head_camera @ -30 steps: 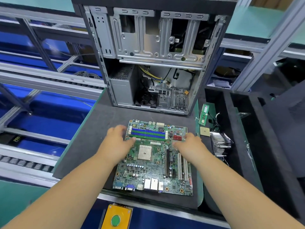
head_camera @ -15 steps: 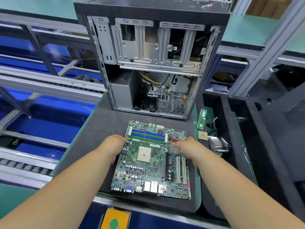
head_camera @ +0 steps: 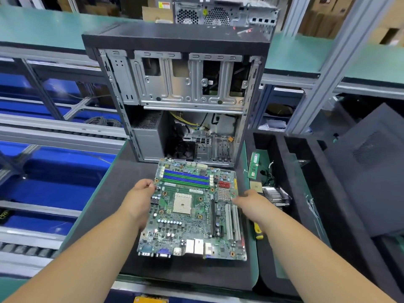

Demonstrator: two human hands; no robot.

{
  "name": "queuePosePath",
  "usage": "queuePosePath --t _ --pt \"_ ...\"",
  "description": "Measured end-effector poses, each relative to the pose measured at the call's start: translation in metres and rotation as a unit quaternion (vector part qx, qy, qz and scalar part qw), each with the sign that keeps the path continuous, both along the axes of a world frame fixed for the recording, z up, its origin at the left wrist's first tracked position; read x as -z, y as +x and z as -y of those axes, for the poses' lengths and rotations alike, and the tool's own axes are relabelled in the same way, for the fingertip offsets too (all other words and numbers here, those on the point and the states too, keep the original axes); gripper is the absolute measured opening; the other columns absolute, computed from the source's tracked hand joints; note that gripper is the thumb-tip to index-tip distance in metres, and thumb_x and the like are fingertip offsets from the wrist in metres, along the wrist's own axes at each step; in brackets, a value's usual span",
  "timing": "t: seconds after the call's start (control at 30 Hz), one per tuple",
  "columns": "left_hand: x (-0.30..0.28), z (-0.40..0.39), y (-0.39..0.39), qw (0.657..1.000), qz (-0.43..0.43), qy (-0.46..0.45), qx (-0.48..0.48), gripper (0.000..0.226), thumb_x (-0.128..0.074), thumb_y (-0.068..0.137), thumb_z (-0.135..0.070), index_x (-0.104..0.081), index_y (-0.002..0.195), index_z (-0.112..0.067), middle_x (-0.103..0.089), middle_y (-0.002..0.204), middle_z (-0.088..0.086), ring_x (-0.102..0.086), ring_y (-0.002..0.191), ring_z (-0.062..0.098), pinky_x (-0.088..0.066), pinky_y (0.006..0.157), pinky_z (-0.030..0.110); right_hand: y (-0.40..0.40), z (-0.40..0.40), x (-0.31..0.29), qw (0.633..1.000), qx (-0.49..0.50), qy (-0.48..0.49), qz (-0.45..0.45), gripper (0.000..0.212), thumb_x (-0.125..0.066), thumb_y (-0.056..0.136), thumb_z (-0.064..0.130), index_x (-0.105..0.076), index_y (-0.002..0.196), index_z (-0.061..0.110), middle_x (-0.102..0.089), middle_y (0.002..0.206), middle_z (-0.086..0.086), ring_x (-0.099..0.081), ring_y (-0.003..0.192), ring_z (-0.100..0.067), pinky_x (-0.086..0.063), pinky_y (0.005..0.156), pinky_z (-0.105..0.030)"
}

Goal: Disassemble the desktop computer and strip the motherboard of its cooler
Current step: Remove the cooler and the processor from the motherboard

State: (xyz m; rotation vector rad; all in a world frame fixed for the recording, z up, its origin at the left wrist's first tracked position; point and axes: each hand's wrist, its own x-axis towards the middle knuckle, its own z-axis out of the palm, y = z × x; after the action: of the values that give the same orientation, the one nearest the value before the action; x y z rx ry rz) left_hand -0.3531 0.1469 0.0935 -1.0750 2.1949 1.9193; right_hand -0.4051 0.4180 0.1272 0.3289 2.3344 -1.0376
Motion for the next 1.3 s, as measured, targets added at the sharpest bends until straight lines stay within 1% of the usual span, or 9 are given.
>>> queuePosePath --t 0.1,0.2,0.37,0.53,0.73,0.87,1.03,1.13,1.3 --pt "-0.007 -0.007 -0.007 0.996 -0.009 0.086 -0.017 0.016 -0.038 0.104 -0.017 -0.053 0.096 -0.016 -0.051 0.115 0.011 -0.046 0.103 0.029 -0.037 0.095 0.046 -0.001 -0.016 -0.010 0.999 0.024 -0.038 0.001 0.068 -0.048 0.098 0.046 -0.025 0.152 0.012 -0.038 0.150 -0.011 -0.041 0.134 -0.031 -0.038 0.104 -0.040" --pt "-0.011 -0.025 -0.018 0.987 -0.010 0.161 -0.003 0.019 -0.037 0.105 -0.018 -0.053 0.112 -0.014 -0.046 0.137 0.021 -0.039 0.130 0.043 -0.027 0.109 0.062 0.000 -0.039 -0.028 0.980 0.102 -0.169 0.020 0.065 -0.053 0.096 0.048 -0.033 0.151 0.018 -0.027 0.159 -0.008 -0.028 0.143 -0.030 -0.030 0.111 -0.046" --pt "-0.017 -0.091 -0.036 0.964 -0.034 0.255 0.067 0.020 -0.031 0.106 -0.016 -0.049 0.097 -0.015 -0.056 0.106 0.013 -0.054 0.090 0.026 -0.046 0.081 0.044 0.001 -0.101 -0.064 0.965 0.169 -0.194 -0.059 0.061 -0.060 0.095 0.041 -0.040 0.147 0.017 -0.031 0.157 -0.005 -0.028 0.144 -0.028 -0.026 0.111 -0.047" --pt "-0.022 -0.172 -0.058 0.944 -0.038 0.309 0.108 0.022 -0.031 0.106 -0.014 -0.052 0.104 -0.009 -0.060 0.112 0.009 -0.060 0.089 0.017 -0.045 0.072 0.031 0.001 -0.174 -0.104 0.966 0.158 -0.140 -0.149 0.059 -0.068 0.089 0.038 -0.052 0.137 0.009 -0.051 0.143 -0.010 -0.047 0.131 -0.029 -0.031 0.111 -0.048" --pt "-0.041 -0.238 -0.077 0.931 -0.032 0.324 0.163 0.046 -0.038 0.104 -0.035 -0.043 0.144 -0.011 -0.042 0.147 0.017 -0.041 0.136 0.028 -0.030 0.115 0.038 -0.009 -0.236 -0.133 0.949 0.198 -0.010 -0.244 0.051 -0.063 0.093 0.038 -0.053 0.133 0.008 -0.053 0.138 -0.013 -0.054 0.120 -0.032 -0.036 0.085 -0.035" --pt "-0.044 -0.258 -0.081 0.931 -0.039 0.321 0.173 0.047 -0.042 0.103 -0.033 -0.043 0.143 -0.008 -0.047 0.143 0.016 -0.044 0.134 0.029 -0.031 0.115 0.039 -0.025 -0.263 -0.138 0.939 0.181 0.132 -0.262 0.032 -0.055 0.096 0.036 -0.052 0.114 0.010 -0.058 0.102 -0.013 -0.057 0.083 -0.030 -0.047 0.068 -0.037" --pt "-0.039 -0.259 -0.081 0.942 -0.057 0.288 0.165 0.039 -0.048 0.101 -0.029 -0.052 0.134 -0.009 -0.058 0.130 0.013 -0.056 0.120 0.026 -0.040 0.108 0.037 -0.044 -0.279 -0.132 0.920 0.117 0.282 -0.246 0.040 -0.052 0.099 0.035 -0.047 0.119 0.002 -0.058 0.111 -0.018 -0.050 0.089 -0.031 -0.039 0.071 -0.037" --pt "-0.033 -0.256 -0.081 0.957 -0.073 0.237 0.152 0.032 -0.051 0.099 -0.026 -0.057 0.127 -0.010 -0.062 0.123 0.010 -0.061 0.111 0.022 -0.046 0.096 0.032 -0.053 -0.284 -0.119 0.919 0.092 0.304 -0.232 0.028 -0.051 0.100 0.033 -0.042 0.102 0.006 -0.056 0.099 -0.015 -0.049 0.083 -0.032 -0.037 0.066 -0.036" --pt "-0.023 -0.251 -0.081 0.972 -0.065 0.188 0.122 0.020 -0.053 0.099 -0.020 -0.062 0.116 -0.013 -0.063 0.119 0.011 -0.063 0.107 0.022 -0.047 0.095 0.033 -0.065 -0.283 -0.088 0.931 0.066 0.297 -0.200 0.034 -0.050 0.101 0.032 -0.047 0.112 0.000 -0.061 0.107 -0.017 -0.053 0.088 -0.032 -0.038 0.069 -0.036"
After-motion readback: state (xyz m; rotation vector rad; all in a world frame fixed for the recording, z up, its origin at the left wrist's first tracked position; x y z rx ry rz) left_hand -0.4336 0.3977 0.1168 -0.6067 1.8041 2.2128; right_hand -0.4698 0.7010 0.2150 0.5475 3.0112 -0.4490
